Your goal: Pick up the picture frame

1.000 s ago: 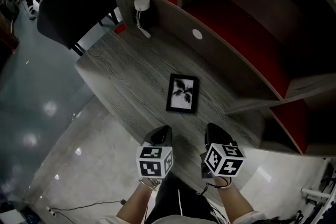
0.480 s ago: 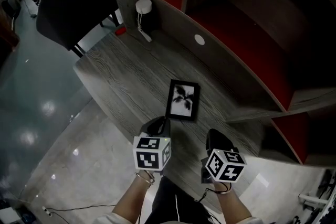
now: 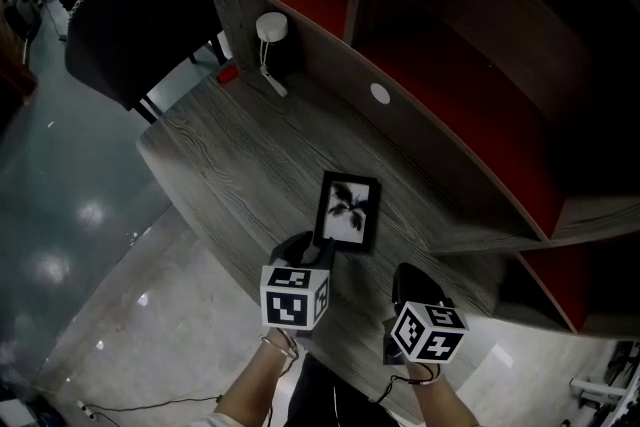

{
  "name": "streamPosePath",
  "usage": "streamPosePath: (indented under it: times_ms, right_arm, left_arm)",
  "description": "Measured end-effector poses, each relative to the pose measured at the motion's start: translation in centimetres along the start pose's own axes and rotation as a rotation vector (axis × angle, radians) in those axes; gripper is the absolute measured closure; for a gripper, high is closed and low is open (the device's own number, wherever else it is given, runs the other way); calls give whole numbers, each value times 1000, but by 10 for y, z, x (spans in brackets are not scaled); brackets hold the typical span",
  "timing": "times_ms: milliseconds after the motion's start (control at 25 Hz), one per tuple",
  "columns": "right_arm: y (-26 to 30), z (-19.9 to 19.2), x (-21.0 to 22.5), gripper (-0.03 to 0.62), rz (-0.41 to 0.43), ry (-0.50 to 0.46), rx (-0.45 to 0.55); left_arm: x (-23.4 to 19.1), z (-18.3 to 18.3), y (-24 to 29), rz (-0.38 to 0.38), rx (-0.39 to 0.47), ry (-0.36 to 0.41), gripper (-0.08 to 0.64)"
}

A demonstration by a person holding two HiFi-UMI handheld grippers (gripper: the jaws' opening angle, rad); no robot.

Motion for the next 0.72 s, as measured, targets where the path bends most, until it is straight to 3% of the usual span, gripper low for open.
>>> streamPosePath:
  times_ms: [280,720]
  right_arm:
    - [8,-4,6,560,-7,7,-18]
    - [19,-6,12,560,-14,12,-37]
  left_arm:
    - [-8,5,19,15,-35,-22,377]
    - [-19,17,46,55,-100,-30,403]
Point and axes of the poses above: the fingertips, and each gripper's own axes: y forward along the fingers, x to its right, z out of its top, the point moved 8 cm from there along -y, backward along the fingers, and after that the axes turned 5 degrees about x, right-handed, at the moved point
